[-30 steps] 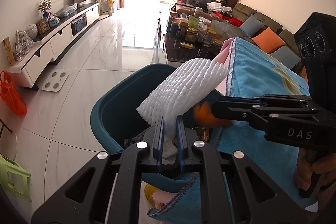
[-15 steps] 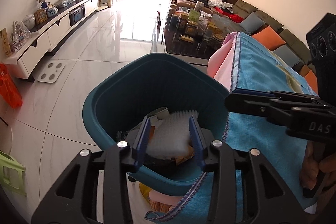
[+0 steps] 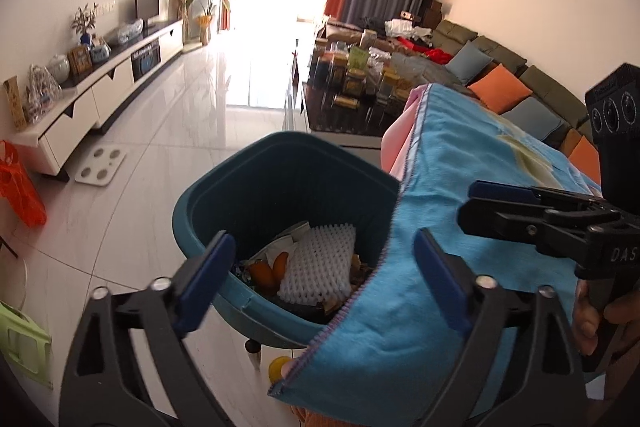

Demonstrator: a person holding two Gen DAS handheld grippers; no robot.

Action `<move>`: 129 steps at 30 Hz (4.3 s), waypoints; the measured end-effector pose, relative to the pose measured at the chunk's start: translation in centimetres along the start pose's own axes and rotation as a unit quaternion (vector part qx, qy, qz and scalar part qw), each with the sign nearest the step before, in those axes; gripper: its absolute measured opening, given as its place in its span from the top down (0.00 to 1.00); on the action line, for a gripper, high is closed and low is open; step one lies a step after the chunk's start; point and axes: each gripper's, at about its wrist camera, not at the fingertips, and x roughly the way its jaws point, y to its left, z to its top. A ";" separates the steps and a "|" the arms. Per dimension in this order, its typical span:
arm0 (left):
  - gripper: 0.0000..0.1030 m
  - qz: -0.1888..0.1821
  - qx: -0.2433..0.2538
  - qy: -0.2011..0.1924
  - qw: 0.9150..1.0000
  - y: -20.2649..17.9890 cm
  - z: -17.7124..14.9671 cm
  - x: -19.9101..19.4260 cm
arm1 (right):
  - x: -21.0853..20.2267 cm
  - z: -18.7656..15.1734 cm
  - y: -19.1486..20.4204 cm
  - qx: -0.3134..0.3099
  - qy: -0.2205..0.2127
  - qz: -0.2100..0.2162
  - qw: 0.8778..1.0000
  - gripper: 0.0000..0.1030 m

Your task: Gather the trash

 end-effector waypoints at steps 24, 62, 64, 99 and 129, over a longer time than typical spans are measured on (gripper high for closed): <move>0.06 -0.059 0.099 -0.156 0.981 -14.7 -2.3 -9.6 | -19.7 -12.1 -3.8 0.042 -0.236 -0.244 0.940 0.07; 0.06 -0.084 0.136 -0.238 0.958 -20.6 -3.4 -12.7 | -27.4 -18.5 -2.9 0.062 -0.332 -0.401 0.852 0.07; 0.06 -0.082 0.139 -0.240 0.957 -20.7 -3.5 -12.8 | -27.6 -18.5 -2.9 0.062 -0.334 -0.403 0.850 0.07; 0.06 -0.080 0.143 -0.243 0.956 -21.1 -3.5 -12.7 | -28.6 -19.0 -2.9 0.069 -0.347 -0.413 0.839 0.07; 0.06 -0.083 0.151 -0.238 0.956 -21.0 -3.6 -12.2 | -28.6 -19.1 -3.1 0.074 -0.346 -0.414 0.839 0.07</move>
